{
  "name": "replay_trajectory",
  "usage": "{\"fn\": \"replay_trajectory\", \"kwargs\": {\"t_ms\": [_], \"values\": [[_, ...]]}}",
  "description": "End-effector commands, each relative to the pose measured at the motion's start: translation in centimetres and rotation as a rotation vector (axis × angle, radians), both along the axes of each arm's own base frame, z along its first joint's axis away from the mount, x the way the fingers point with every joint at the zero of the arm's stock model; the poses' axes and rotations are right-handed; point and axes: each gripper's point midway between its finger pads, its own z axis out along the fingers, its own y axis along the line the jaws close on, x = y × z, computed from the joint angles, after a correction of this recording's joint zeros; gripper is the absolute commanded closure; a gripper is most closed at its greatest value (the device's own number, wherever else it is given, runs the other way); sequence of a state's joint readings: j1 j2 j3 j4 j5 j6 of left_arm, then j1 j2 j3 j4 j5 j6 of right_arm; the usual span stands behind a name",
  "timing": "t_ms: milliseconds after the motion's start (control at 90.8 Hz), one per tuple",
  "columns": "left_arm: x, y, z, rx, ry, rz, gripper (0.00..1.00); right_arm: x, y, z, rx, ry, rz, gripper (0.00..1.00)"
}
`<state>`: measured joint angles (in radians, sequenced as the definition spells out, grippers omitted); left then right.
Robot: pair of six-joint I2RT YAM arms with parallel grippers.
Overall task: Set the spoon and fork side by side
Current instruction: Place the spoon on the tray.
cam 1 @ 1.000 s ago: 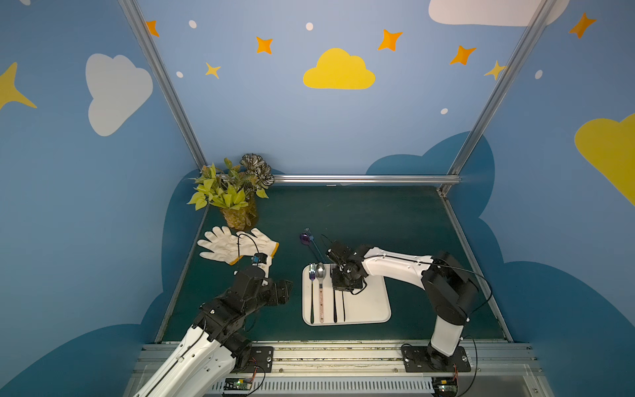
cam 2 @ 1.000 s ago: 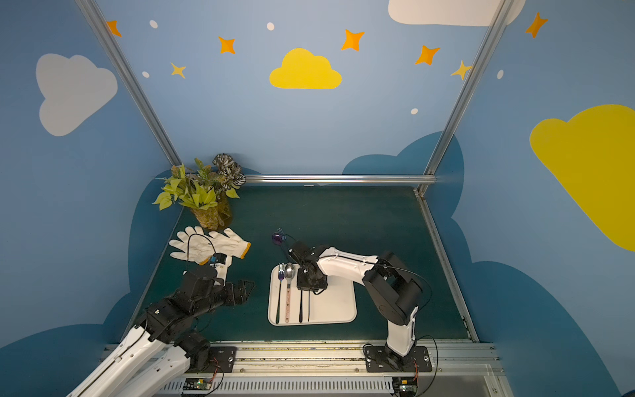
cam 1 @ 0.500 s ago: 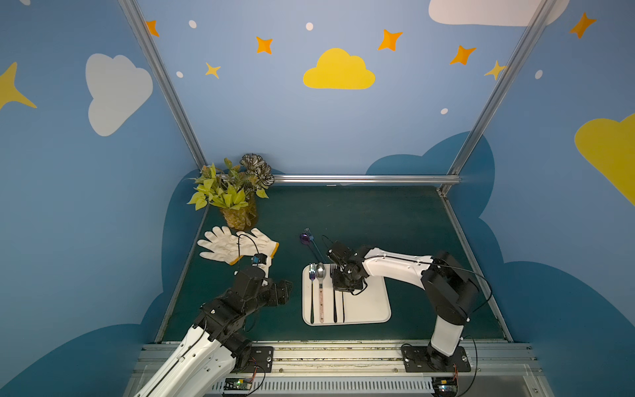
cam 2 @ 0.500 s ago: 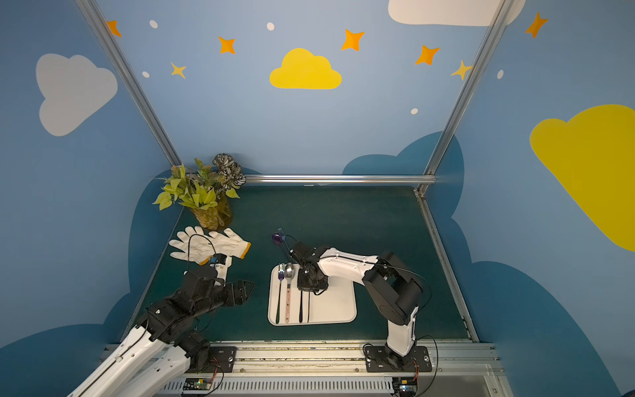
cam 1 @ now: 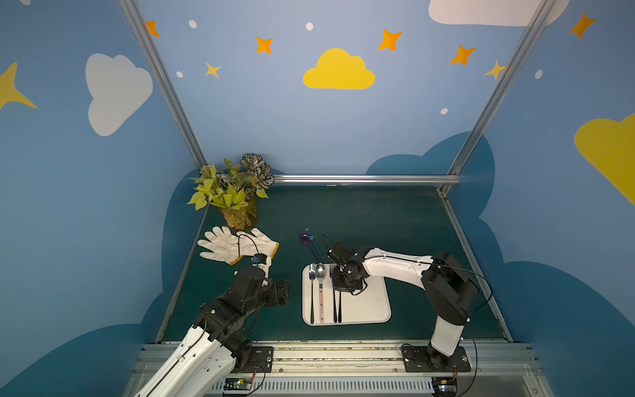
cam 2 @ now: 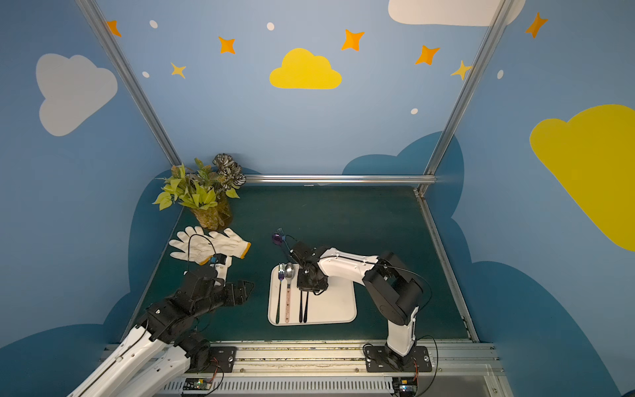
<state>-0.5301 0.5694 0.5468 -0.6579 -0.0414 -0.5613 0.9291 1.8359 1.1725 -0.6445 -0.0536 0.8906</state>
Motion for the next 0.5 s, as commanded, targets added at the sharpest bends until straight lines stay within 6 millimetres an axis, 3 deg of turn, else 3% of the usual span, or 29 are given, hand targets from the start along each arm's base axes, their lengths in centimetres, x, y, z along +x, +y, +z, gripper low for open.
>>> {"fn": "replay_trajectory", "kwargs": {"t_ms": [0,143,275,396,485], "values": [[-0.1,0.3,-0.5,0.015,0.006,0.005,0.12,-1.0,-2.4,-0.2,-0.089,0.019,0.015,0.81],[-0.1,0.3,-0.4,0.015,0.005,0.006,0.12,-0.6,-2.5,1.8,-0.082,-0.017,0.029,0.75],[-0.1,0.4,-0.4,0.015,0.003,0.009,0.12,-1.1,-2.6,3.5,-0.078,-0.038,0.042,0.59],[-0.1,0.4,-0.3,0.015,0.001,0.01,0.12,-2.2,-2.2,3.5,-0.079,-0.03,0.064,0.51],[-0.1,0.4,-0.3,0.015,0.0,0.011,0.12,-2.6,-1.9,3.1,-0.089,-0.024,0.074,0.51]]}}
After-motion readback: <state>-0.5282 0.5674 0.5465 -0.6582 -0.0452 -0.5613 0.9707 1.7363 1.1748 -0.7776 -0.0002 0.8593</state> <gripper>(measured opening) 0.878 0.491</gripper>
